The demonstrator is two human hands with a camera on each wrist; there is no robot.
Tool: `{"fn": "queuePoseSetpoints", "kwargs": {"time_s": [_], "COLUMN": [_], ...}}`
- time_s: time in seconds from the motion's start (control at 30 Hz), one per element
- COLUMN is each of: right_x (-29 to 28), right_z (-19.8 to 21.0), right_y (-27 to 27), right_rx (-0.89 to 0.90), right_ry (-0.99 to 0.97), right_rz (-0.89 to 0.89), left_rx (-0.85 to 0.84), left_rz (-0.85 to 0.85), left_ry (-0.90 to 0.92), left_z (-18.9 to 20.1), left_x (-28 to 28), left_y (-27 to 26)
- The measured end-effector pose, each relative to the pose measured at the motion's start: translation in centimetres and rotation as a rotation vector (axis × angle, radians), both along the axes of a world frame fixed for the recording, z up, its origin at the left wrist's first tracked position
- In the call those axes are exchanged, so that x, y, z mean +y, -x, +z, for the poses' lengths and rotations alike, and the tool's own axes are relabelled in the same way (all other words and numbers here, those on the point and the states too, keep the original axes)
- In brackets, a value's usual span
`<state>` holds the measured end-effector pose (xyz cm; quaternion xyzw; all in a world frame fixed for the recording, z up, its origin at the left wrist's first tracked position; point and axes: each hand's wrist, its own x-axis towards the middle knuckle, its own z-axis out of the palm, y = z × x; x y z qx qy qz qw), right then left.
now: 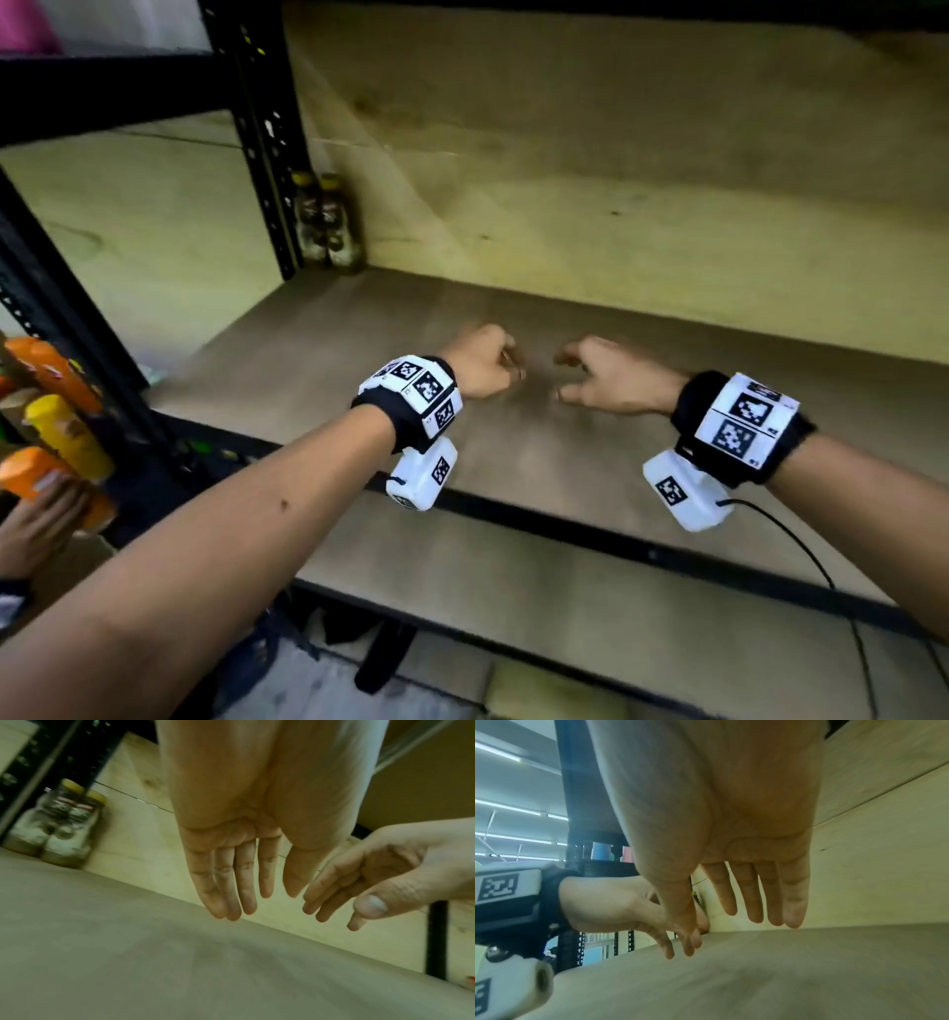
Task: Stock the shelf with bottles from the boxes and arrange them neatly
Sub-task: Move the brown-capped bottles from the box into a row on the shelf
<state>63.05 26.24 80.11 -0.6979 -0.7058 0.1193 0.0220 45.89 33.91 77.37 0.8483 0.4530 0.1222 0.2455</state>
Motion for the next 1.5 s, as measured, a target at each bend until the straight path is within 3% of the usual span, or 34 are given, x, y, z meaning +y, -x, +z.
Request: {"fn": "queuePoseSetpoints", "kwargs": {"time_s": [0.23,0.37,0.5,0.73,0.93,1.2,1.5], "right_x": [-12.8,-19.2,-23.6,-26.7,-30.7,-35.4,-38.4], "right_z": [-3.3,-6.5,-11.3,-24.2,-34.6,-46.9,-61.6], "right_y": [-8.3,-10.2,-8.6,-2.4,1.1,-2.1,-5.2], "right_rx": [0.057,0.169,0.267,0.384,0.411,0.521,0.608], "right_ry": [0.033,-0.022,0.046,0.363,0.621,0.747,0.749], "right_rz": [0.034,-0.042,-0.103,-0.35,-0.499,-0.614,-0.81], "left_rx": [0.136,0.108,0.227,0.414,0.531,0.567,0.595], "left_rz": [-0.076,-0.023,-0.08,-0.193,-0.137,0.044,-0.046], "left_ry": [-0.018,-0.054,0.025,0.343,0.604,0.79,0.883], "left_z": [-3.5,-6.4,-10.9,-22.8,-32.3,-44.4,-60.3], "left_x": [-12.8,-18.8,-22.6,-22.4,-24.1,-29.5,-35.0], "left_y": [-9.4,-10.3,-8.5,-2.9,2.4,4.0,3.0]}}
